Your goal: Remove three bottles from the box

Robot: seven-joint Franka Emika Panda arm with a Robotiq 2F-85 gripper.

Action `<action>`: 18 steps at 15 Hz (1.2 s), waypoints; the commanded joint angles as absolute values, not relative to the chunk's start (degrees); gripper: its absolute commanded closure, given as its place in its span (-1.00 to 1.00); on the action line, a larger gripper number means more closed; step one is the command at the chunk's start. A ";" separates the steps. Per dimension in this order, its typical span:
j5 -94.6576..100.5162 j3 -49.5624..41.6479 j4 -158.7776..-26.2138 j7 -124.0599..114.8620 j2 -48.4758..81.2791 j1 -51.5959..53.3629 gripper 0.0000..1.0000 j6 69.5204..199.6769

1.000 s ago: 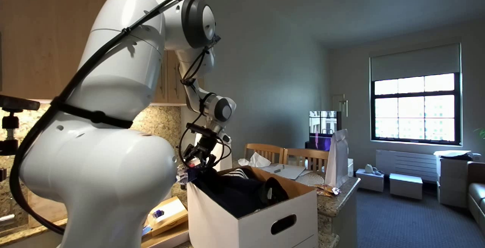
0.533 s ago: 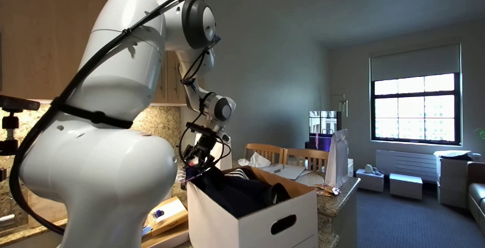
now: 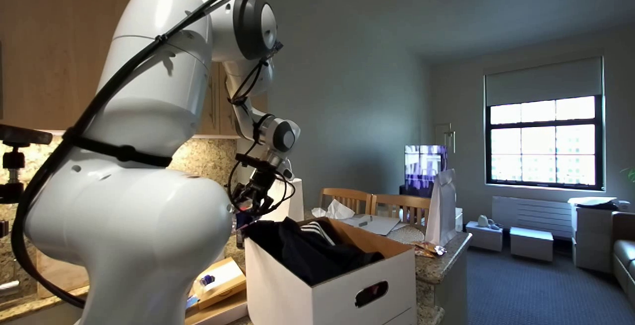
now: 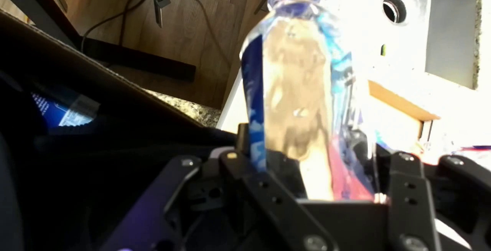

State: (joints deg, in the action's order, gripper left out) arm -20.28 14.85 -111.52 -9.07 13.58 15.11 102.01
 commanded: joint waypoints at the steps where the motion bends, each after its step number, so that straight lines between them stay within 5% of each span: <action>1: -20.77 16.42 -112.71 -6.70 9.67 16.38 0.30 99.43; 14: -15.25 21.16 -108.48 -5.47 20.13 25.41 0.30 96.46; 15: -15.12 21.55 -107.63 -5.09 20.78 26.12 -0.70 96.78; 18: -16.11 22.30 -107.36 -5.22 20.10 27.67 -0.93 106.97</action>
State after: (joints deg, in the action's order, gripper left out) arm -16.06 21.44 -108.39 -6.32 20.96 26.92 100.99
